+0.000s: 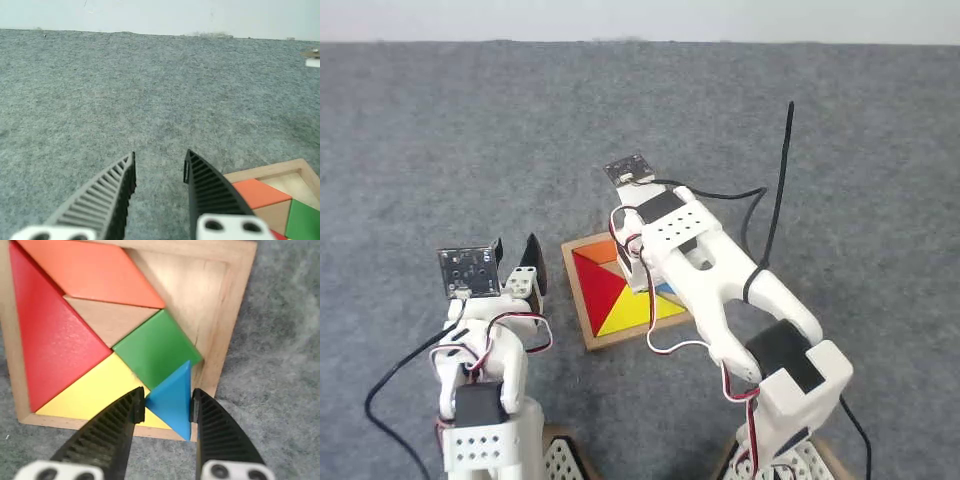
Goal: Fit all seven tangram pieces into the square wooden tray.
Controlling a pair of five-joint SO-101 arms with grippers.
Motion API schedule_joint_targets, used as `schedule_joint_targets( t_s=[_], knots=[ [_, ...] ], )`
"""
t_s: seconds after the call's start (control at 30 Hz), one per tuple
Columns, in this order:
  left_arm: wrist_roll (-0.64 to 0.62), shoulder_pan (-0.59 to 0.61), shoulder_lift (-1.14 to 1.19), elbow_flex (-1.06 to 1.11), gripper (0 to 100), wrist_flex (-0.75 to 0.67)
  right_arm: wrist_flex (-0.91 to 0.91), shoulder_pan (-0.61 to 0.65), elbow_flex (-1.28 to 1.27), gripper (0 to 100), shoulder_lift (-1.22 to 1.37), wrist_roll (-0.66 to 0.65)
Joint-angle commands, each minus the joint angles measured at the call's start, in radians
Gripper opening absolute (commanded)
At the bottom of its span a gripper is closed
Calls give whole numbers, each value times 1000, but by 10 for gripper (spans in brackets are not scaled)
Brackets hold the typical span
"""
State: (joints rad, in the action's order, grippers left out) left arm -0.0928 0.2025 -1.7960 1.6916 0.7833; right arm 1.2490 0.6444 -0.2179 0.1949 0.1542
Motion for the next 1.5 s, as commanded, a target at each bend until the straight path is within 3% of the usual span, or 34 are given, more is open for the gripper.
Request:
schedule_joint_targets(
  t_s=[0.0, 0.17, 0.43, 0.63, 0.73, 0.93, 1.13, 1.23, 1.47],
  knots=[
    [14, -6, -17, -8, 155, 3, 18, 5, 11, 145, -15, -23],
    [14, -6, -17, -8, 155, 3, 15, 5, 8, 199, -15, -25],
    [14, -6, -17, -8, 155, 3, 10, -1, 11, 198, -25, -25],
    [14, -6, -17, -8, 155, 3, 41, -154, -52, 129, -349, -83],
    [14, -6, -17, -8, 155, 3, 50, -262, -173, 117, -538, -216],
    [14, -6, -17, -8, 155, 3, 193, -449, -443, 113, -702, -792],
    [14, -6, -17, -8, 155, 3, 274, -496, -649, 115, -720, -1140],
    [14, -6, -17, -8, 155, 3, 265, -495, -736, 117, -720, -1224],
    [14, -6, -17, -8, 155, 3, 122, -495, -865, 118, -720, -1231]
  ],
)
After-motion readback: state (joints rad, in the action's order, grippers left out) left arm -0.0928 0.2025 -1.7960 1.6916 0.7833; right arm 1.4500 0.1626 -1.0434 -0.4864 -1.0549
